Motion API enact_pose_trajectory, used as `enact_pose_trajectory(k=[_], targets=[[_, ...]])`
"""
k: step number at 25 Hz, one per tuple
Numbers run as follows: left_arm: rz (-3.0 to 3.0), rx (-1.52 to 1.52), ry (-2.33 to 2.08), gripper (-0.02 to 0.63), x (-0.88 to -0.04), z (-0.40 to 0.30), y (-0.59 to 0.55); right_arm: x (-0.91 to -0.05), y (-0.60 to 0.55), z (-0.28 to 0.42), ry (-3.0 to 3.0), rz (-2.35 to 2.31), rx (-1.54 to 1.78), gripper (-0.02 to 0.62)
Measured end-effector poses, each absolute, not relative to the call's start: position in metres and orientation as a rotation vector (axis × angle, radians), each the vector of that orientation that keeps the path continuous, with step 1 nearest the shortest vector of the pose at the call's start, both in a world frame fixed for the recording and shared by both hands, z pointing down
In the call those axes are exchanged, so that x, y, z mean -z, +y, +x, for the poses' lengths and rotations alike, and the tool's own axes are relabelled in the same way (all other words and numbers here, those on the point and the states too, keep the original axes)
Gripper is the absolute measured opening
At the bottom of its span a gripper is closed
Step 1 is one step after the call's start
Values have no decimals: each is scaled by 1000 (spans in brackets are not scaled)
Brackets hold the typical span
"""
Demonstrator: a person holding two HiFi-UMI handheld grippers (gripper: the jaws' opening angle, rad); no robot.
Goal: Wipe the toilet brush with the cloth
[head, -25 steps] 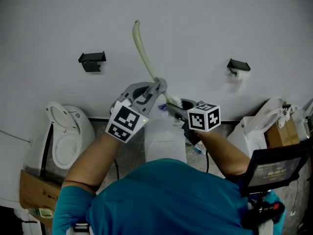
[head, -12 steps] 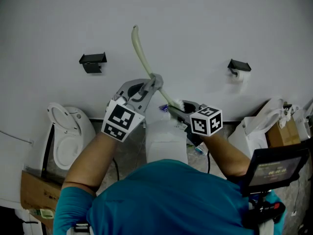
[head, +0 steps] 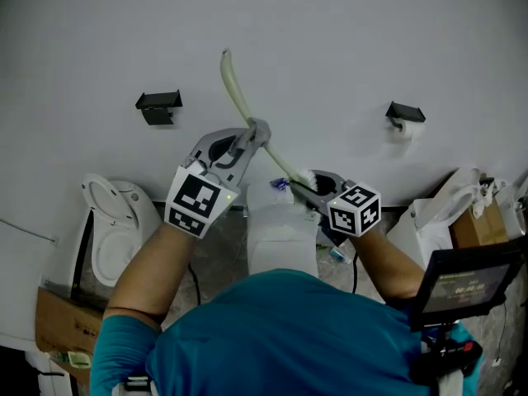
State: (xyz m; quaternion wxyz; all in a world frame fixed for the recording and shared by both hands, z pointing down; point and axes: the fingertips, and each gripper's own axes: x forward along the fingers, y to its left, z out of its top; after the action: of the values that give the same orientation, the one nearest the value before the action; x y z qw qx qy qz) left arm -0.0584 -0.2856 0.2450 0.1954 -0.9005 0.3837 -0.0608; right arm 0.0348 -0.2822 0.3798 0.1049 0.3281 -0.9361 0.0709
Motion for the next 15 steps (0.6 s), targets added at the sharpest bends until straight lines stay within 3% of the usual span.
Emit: enact_pose_trajectory(k=[15], targets=[[-2514,110,1135,40,-227,-81,-291,-389,-279,48,-2742,919,-9,133]])
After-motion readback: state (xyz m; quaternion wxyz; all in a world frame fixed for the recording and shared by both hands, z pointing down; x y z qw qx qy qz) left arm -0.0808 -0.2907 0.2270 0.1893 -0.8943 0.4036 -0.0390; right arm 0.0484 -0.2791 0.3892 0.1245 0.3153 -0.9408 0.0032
